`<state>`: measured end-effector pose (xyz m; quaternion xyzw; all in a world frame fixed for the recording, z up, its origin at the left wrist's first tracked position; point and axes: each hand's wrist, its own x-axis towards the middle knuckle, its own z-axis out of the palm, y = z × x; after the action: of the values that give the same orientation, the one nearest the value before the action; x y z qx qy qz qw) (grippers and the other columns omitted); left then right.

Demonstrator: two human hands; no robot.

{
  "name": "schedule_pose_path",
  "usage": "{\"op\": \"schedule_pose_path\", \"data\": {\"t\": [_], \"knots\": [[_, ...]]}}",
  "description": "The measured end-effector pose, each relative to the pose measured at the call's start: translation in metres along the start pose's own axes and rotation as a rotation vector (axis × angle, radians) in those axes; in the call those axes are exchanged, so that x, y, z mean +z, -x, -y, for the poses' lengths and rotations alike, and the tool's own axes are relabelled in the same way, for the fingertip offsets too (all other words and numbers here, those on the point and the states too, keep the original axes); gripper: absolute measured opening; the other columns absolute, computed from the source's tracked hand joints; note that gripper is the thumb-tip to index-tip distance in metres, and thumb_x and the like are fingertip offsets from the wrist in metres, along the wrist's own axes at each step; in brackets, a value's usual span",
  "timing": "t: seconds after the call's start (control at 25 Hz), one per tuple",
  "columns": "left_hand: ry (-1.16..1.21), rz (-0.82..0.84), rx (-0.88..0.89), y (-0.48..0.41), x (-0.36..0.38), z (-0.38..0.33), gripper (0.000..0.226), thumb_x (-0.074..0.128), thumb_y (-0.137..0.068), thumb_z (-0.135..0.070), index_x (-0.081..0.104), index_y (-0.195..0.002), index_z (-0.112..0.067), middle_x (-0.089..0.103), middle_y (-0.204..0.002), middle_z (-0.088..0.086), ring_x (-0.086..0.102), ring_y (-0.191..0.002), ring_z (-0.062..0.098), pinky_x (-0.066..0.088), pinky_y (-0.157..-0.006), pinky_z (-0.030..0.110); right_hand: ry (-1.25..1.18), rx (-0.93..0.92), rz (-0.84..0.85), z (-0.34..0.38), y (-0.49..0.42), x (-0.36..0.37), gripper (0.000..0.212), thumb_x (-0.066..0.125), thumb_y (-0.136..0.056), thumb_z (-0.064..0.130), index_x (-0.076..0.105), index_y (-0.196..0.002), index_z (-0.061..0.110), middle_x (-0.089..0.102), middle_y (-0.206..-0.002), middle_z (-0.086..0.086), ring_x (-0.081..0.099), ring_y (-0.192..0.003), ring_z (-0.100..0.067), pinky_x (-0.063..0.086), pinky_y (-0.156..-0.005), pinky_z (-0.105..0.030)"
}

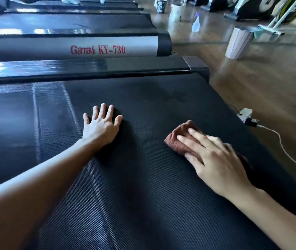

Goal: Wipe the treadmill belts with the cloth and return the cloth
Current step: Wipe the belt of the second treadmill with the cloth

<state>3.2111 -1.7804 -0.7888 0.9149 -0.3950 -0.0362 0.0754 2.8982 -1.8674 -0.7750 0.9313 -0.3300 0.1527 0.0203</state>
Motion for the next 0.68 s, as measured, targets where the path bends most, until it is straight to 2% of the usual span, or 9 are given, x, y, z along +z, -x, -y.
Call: {"op": "schedule_pose_path", "data": {"t": [0.08,0.12,0.24,0.28,0.44,0.48,0.6,0.64,0.68], "knots": [[0.002,0.015,0.048,0.032,0.004,-0.019,0.067,0.013,-0.097,-0.059,0.007,-0.155,-0.025,-0.001,-0.163,-0.001,-0.006,-0.149,0.02,-0.001,-0.119,0.05,-0.01,0.154,-0.039,0.0,0.009,-0.009,0.049,0.05,-0.086,0.046,0.05,-0.135,0.048,0.047,-0.146,0.013,0.052,-0.12,-0.022,0.044,-0.093,-0.044],[0.009,0.021,0.071,0.047,0.005,-0.028,0.069,0.013,-0.096,-0.06,0.005,-0.155,-0.025,-0.003,-0.163,0.0,-0.008,-0.149,0.019,-0.004,-0.119,0.049,0.011,0.151,-0.055,0.005,0.019,-0.009,0.049,0.049,-0.086,0.046,0.052,-0.134,0.047,0.048,-0.146,0.012,0.053,-0.119,-0.023,0.044,-0.092,-0.045],[-0.003,0.012,0.138,0.079,0.006,-0.054,0.072,0.011,-0.095,-0.062,0.001,-0.155,-0.022,-0.007,-0.163,0.0,-0.013,-0.148,0.016,-0.009,-0.119,0.047,0.02,-0.084,0.009,0.008,0.056,-0.012,0.05,0.047,-0.087,0.048,0.047,-0.137,0.048,0.044,-0.148,0.015,0.051,-0.122,-0.018,0.045,-0.096,-0.042],[-0.007,0.01,0.168,0.085,0.006,-0.064,0.072,0.012,-0.096,-0.061,0.0,-0.155,-0.022,-0.008,-0.162,-0.001,-0.013,-0.148,0.015,-0.011,-0.118,0.046,0.016,-0.091,0.025,-0.005,0.06,-0.017,0.05,0.046,-0.088,0.048,0.046,-0.138,0.048,0.043,-0.148,0.016,0.05,-0.123,-0.017,0.045,-0.096,-0.041],[0.012,0.029,0.263,0.106,0.012,-0.109,0.069,0.013,-0.099,-0.055,-0.001,-0.155,-0.017,-0.01,-0.162,-0.002,-0.015,-0.148,0.015,-0.012,-0.119,0.045,0.039,0.215,-0.027,-0.034,0.061,-0.029,0.049,0.045,-0.088,0.047,0.049,-0.137,0.046,0.044,-0.149,0.012,0.052,-0.118,-0.023,0.046,-0.091,-0.045],[0.02,0.025,0.269,0.107,0.015,-0.117,0.069,0.014,-0.099,-0.054,-0.002,-0.155,-0.016,-0.011,-0.162,-0.002,-0.015,-0.147,0.015,-0.011,-0.119,0.045,0.054,0.194,-0.042,-0.029,0.069,-0.028,0.049,0.044,-0.089,0.046,0.048,-0.138,0.045,0.043,-0.15,0.011,0.051,-0.119,-0.023,0.046,-0.091,-0.045],[0.023,0.0,0.263,0.105,0.019,-0.124,0.07,0.014,-0.098,-0.056,-0.001,-0.155,-0.017,-0.009,-0.162,-0.003,-0.014,-0.148,0.014,-0.008,-0.12,0.045,0.046,-0.115,0.04,-0.028,0.092,-0.03,0.051,0.041,-0.092,0.048,0.039,-0.143,0.047,0.036,-0.153,0.013,0.045,-0.127,-0.018,0.042,-0.1,-0.042],[0.021,-0.004,0.262,0.105,0.019,-0.123,0.07,0.014,-0.098,-0.056,0.0,-0.155,-0.018,-0.009,-0.162,-0.003,-0.014,-0.148,0.014,-0.007,-0.12,0.044,0.045,-0.16,0.065,-0.038,0.087,-0.034,0.051,0.039,-0.092,0.05,0.037,-0.143,0.049,0.034,-0.154,0.015,0.044,-0.128,-0.016,0.04,-0.102,-0.04],[0.019,-0.007,0.263,0.104,0.02,-0.123,0.071,0.013,-0.097,-0.057,0.0,-0.155,-0.018,-0.008,-0.162,-0.003,-0.013,-0.148,0.014,-0.007,-0.12,0.044,0.052,-0.123,0.079,-0.05,0.075,-0.035,0.051,0.038,-0.092,0.052,0.036,-0.143,0.05,0.034,-0.154,0.016,0.044,-0.129,-0.016,0.039,-0.102,-0.04]]}}
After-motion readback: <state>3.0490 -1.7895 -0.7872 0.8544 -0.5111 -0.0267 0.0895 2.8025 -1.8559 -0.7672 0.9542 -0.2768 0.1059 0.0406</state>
